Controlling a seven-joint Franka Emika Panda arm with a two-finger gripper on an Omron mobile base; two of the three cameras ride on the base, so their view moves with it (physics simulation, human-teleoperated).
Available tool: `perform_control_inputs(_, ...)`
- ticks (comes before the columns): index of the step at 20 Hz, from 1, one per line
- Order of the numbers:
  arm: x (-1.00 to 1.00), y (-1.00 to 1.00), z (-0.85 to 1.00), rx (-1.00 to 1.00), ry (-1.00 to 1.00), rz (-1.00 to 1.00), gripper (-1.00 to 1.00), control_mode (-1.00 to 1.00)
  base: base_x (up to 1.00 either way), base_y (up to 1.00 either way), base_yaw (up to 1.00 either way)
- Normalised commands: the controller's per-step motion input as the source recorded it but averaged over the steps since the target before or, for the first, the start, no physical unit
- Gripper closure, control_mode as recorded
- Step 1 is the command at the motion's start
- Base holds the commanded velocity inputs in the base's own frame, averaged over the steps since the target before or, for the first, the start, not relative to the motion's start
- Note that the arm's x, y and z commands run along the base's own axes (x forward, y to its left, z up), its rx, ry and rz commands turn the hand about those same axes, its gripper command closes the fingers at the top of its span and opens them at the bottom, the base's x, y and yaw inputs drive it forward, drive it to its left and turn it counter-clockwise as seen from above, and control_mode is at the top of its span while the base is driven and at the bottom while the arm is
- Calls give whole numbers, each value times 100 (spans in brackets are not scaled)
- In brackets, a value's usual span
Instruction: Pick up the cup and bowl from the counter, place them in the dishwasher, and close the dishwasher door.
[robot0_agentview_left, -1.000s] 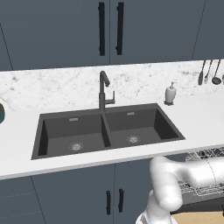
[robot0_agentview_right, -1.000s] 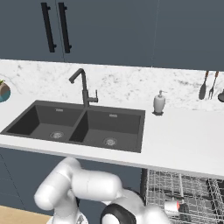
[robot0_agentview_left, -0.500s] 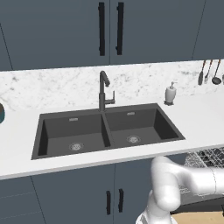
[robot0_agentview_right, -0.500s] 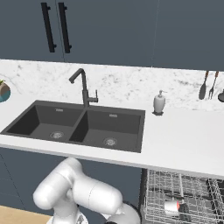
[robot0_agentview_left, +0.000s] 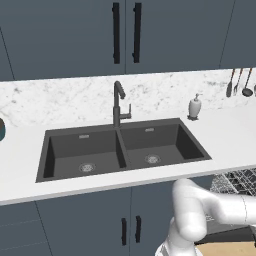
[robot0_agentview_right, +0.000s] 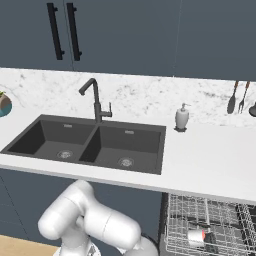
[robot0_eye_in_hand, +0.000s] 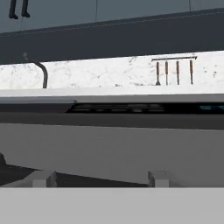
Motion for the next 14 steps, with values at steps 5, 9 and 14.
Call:
perform_control_inputs(5,47,-11,-9,0,0,0,-100,-100,0,0,0)
perform_control_inputs(9,68,25,-1,0,-3,0,-100,-100,0,0,0)
perform_control_inputs(14,73,70,6,0,-13,-6,-100,-100,0,0,0)
